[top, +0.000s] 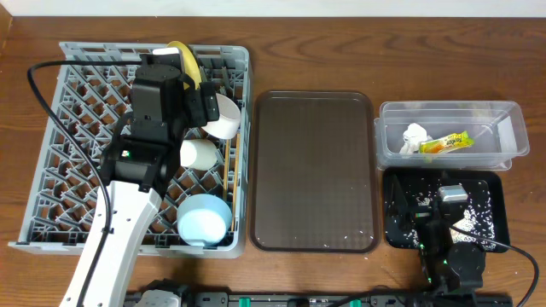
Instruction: Sort waste into correct bins and load items into the dishwasher
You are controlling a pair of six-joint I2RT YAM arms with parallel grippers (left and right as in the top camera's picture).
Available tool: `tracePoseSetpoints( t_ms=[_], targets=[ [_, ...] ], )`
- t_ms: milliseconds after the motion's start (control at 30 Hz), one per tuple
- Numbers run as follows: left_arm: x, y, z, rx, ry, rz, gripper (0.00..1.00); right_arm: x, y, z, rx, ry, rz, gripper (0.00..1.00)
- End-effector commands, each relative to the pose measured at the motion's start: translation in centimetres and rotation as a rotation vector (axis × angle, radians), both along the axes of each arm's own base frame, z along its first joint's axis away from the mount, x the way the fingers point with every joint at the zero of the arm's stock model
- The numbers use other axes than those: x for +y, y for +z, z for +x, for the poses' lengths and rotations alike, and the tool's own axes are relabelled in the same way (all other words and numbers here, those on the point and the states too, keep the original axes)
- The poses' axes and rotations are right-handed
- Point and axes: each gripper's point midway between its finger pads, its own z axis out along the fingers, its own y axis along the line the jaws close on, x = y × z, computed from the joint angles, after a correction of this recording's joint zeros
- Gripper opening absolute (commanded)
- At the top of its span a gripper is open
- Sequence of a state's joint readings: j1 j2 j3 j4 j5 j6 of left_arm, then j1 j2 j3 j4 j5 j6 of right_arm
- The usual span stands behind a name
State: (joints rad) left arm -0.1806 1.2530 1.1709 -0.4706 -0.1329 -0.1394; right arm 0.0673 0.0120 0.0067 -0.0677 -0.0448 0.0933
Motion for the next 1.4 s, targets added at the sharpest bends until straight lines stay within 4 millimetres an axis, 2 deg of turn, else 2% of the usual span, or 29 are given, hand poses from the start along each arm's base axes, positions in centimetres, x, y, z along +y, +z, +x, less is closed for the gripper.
tracePoseSetpoints(
  t_ms=[0,1067,1200,1367],
  targets=[
    [-0.1,0.0,0.0,0.001,0.006,-0.014,0.97,-0.6,0.0,0.0,-0.002,-0.029,-0.021,0.99],
    [0.0,-0.6,-0.3,0.028,0.006,-0.009,0.97,-0.6,-0.1,0.0,-0.002,-0.029,-0.021,0.99],
    [0.2,0.4,-2.1,0.030,0.004,-0.008,0.97,-0.6,-0.1,0.0,-0.002,-0.029,-0.021,0.99],
    [1.0,3.2,-6.5,-0.025,0.003,-0.019,0.97,-0.6,-0.1,0.0,-0.002,-0.029,-0.021,0.99]
  ],
)
